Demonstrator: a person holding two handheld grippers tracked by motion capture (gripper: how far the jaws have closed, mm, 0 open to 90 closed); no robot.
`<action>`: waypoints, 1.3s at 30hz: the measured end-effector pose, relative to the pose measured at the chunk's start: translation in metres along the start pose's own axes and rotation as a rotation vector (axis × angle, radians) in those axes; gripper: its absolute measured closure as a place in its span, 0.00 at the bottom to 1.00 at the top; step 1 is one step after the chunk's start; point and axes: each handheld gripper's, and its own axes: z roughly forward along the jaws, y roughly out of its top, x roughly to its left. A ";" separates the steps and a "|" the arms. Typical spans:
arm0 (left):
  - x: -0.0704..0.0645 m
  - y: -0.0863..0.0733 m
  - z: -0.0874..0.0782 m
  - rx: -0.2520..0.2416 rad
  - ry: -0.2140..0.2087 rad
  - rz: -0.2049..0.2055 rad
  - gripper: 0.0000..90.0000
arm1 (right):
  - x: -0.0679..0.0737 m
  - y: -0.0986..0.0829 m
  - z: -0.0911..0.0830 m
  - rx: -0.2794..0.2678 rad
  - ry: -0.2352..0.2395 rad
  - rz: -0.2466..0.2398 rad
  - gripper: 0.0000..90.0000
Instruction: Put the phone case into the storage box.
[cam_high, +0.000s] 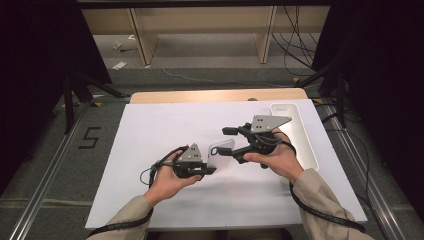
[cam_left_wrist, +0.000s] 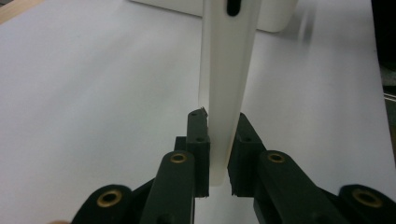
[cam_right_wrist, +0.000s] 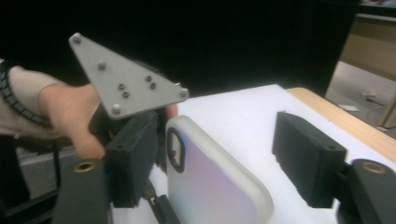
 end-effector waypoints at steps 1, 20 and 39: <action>0.001 0.000 -0.001 0.000 0.010 -0.010 0.90 | -0.001 0.000 -0.001 -0.010 -0.012 0.009 0.31; 0.015 -0.003 -0.011 -0.019 0.178 -0.162 0.89 | -0.015 -0.010 -0.009 -0.072 -0.179 0.112 0.23; 0.021 -0.003 -0.014 -0.014 0.234 -0.255 0.90 | -0.020 -0.019 -0.009 -0.070 -0.252 0.159 0.22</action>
